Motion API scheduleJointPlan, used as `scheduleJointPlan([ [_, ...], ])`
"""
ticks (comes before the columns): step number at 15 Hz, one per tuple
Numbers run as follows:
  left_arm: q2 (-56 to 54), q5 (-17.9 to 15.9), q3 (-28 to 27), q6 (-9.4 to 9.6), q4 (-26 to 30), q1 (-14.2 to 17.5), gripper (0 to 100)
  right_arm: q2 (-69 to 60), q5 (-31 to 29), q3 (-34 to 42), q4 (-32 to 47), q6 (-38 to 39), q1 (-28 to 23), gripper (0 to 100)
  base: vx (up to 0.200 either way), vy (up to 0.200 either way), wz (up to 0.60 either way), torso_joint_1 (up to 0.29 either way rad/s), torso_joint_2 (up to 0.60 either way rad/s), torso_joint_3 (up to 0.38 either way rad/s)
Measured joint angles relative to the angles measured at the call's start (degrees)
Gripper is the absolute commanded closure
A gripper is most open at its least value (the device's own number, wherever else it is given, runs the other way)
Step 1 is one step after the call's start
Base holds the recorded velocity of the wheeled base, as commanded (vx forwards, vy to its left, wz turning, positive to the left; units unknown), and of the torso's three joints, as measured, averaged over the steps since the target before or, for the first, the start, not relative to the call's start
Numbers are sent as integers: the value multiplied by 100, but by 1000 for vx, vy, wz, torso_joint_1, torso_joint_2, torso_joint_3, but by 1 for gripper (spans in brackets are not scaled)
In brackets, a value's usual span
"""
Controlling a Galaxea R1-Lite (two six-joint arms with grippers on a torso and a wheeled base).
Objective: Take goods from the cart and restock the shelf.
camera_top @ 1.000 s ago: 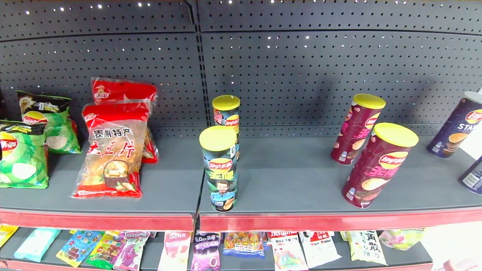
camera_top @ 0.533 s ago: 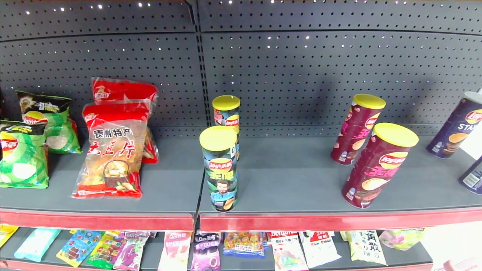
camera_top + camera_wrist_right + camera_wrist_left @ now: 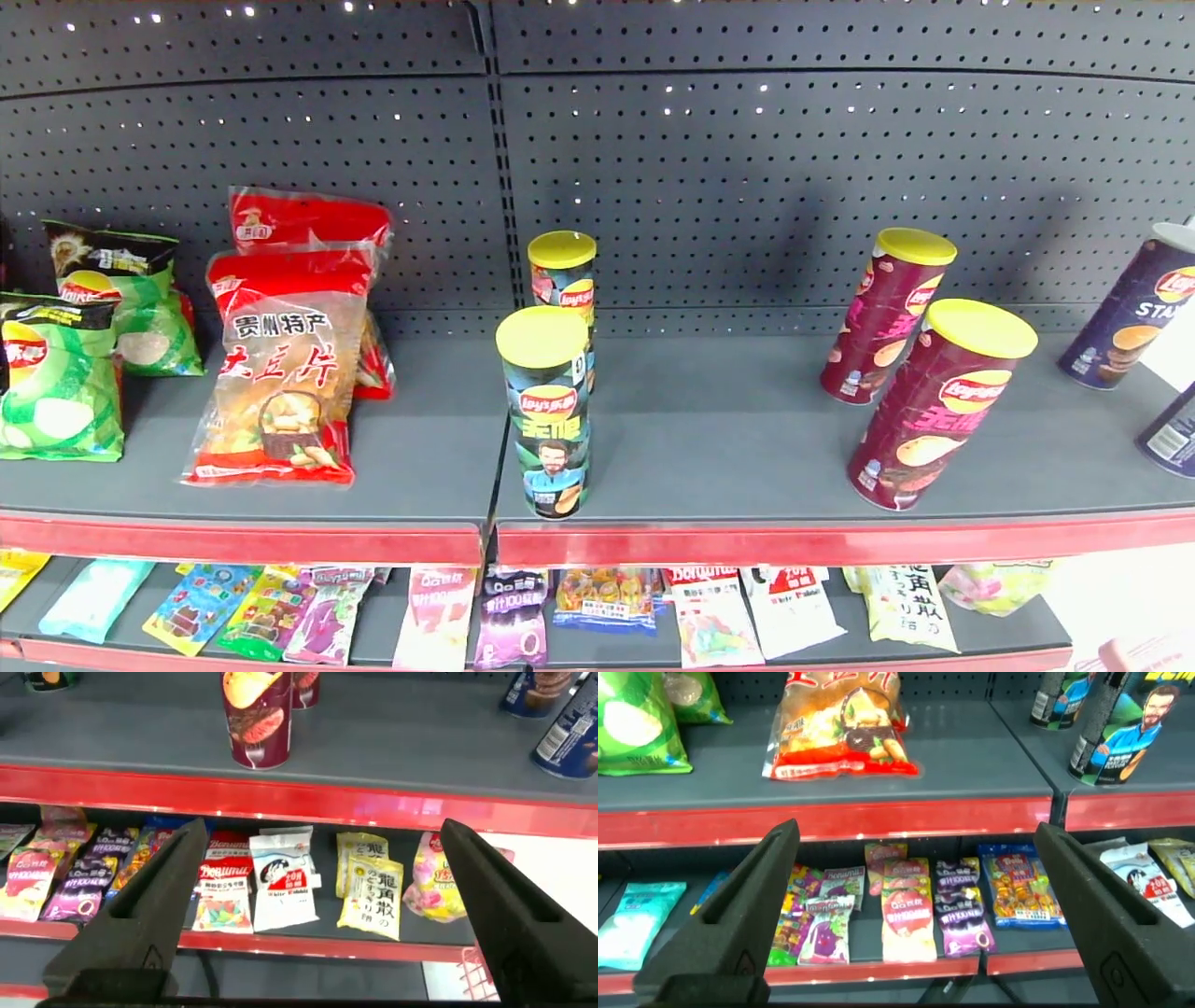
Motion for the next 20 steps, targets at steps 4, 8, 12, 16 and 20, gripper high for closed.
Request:
scheduleJointPlan([
  [4, 0, 0, 0, 2, -2, 0, 0, 0, 5, 0, 0, -2, -2, 0, -100, -50, 0, -5, 1, 4],
  [8, 0, 2, 0, 27, 0, 0, 0, 1, 7, 0, 0, -7, 0, 0, 0, -200, 0, 8, 1, 0],
  [12, 0, 0, 0, 35, -5, 2, 0, 4, 5, 0, 2, -10, 0, 0, 0, -200, 0, 2, 2, 4],
  [16, 0, 0, 0, 30, -5, 0, 0, 9, 5, 0, 0, -10, -5, 0, 0, -200, 0, 1, 4, 4],
  [20, 0, 9, 0, 29, 0, 0, 0, 11, 0, 0, 0, -5, -2, 0, 0, -200, 0, 4, 5, -1],
])
